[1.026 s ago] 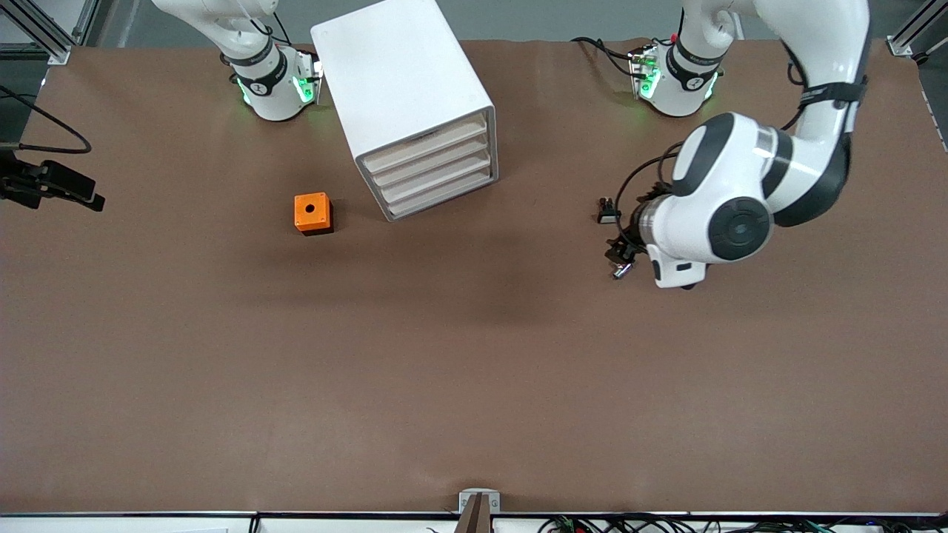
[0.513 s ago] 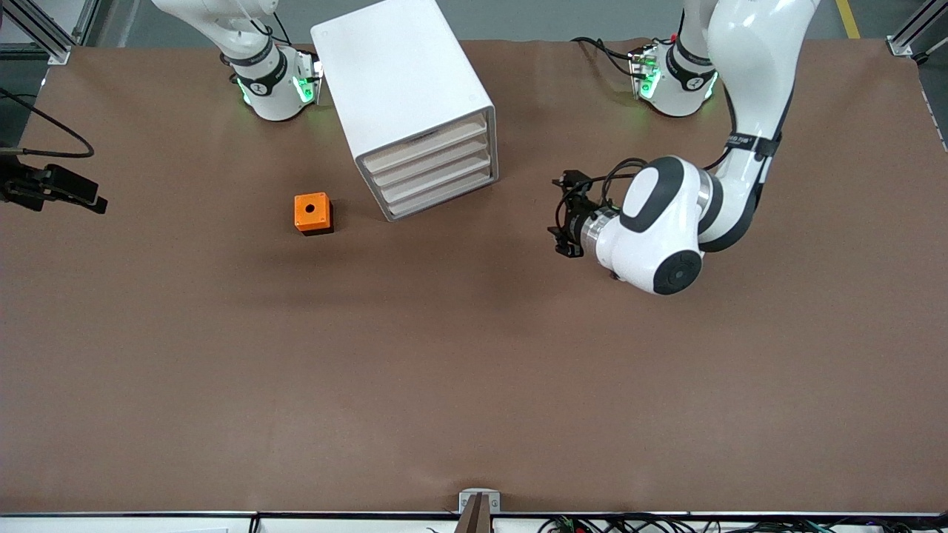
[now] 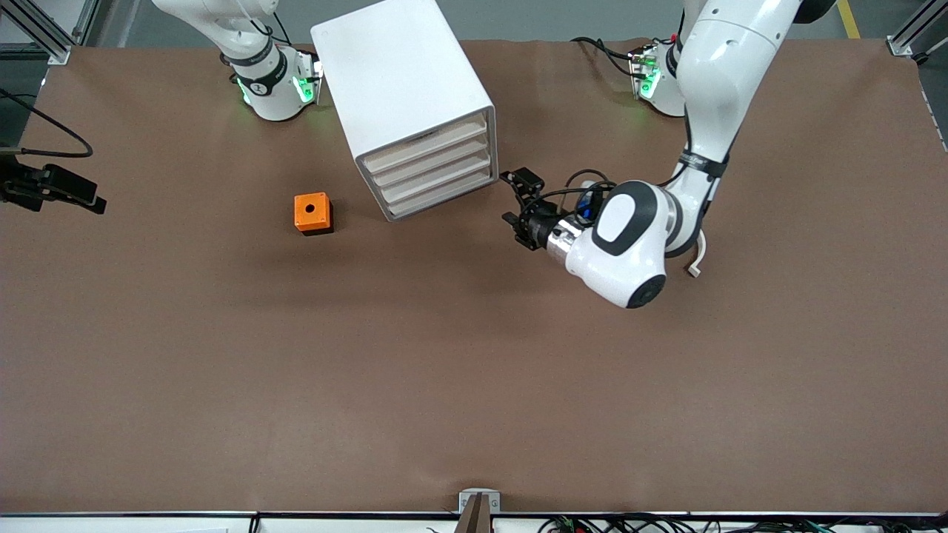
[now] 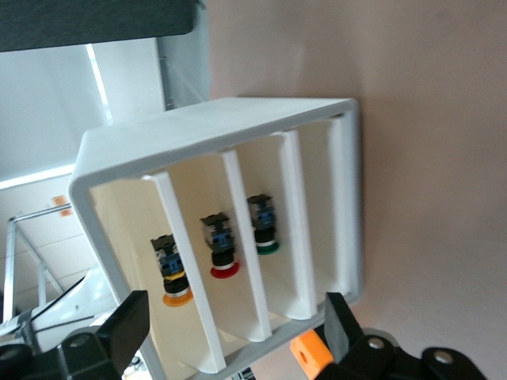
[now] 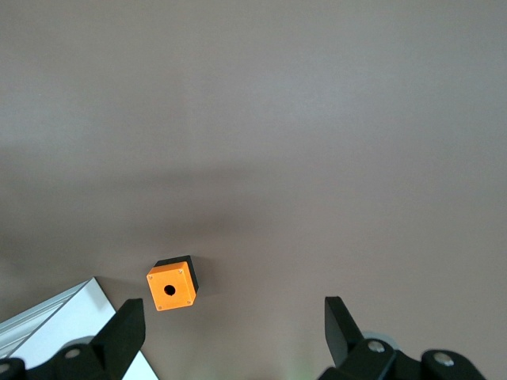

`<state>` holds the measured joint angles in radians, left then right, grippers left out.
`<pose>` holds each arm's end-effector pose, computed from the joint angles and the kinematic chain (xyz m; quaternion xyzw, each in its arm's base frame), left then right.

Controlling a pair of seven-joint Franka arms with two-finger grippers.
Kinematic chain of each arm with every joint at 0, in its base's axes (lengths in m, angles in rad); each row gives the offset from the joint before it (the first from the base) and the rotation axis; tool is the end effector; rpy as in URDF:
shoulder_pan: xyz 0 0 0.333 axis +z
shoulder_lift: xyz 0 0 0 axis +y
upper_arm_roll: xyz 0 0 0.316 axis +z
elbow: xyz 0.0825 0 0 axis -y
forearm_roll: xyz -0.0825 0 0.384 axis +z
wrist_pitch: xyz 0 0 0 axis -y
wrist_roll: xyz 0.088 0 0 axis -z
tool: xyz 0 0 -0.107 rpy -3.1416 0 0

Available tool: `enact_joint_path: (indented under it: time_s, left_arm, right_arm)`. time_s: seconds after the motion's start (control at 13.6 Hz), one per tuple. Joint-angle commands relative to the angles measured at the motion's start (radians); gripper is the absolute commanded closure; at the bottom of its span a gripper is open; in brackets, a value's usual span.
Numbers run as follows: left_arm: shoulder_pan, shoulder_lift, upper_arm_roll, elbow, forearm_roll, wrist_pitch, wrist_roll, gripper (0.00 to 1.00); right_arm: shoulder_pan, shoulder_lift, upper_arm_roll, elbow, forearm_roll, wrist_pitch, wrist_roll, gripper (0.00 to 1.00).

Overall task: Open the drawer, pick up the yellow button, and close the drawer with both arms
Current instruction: 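Grasp the drawer handle with the left gripper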

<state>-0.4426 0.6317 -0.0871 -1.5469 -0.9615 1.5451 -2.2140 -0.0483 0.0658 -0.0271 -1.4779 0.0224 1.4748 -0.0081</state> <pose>0.5212 -0.3988 0.2936 -0.4541 -0.7073 0.5120 0.1771 0.5638 -0.0395 0.6230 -0.9988 0.0329 0.0340 0.0117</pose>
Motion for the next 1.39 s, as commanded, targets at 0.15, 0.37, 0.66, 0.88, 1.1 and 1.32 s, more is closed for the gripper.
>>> enact_joint_path:
  time_s: [0.15,0.37,0.66,0.88,1.1,1.32]
  left_arm:
    - [-0.097,0.049,0.007,0.05,-0.146,-0.01,-0.061,0.34]
    - [-0.131,0.049,0.007,0.05,-0.171,-0.01,-0.061,0.42]
    - [-0.168,0.075,0.007,0.05,-0.172,-0.01,-0.061,0.42]
    - [-0.194,0.091,0.007,0.048,-0.169,-0.008,-0.076,0.51]
    - [-0.221,0.1,0.007,0.048,-0.177,-0.006,-0.11,0.57]
    - [-0.229,0.105,0.007,0.05,-0.178,-0.006,-0.13,0.77]
  right_arm:
    - [-0.016,0.005,0.016,0.048,-0.012,-0.027,-0.01,0.0]
    - [-0.013,0.005,0.016,0.05,-0.009,-0.028,-0.007,0.0]
    - [-0.008,0.008,0.018,0.05,-0.004,-0.027,-0.009,0.0]
    - [-0.004,0.009,0.019,0.05,-0.006,-0.022,-0.003,0.0]
    - [0.008,0.015,0.022,0.05,0.001,-0.022,0.084,0.0]
    - [0.07,0.017,0.022,0.042,-0.015,-0.017,0.118,0.0]
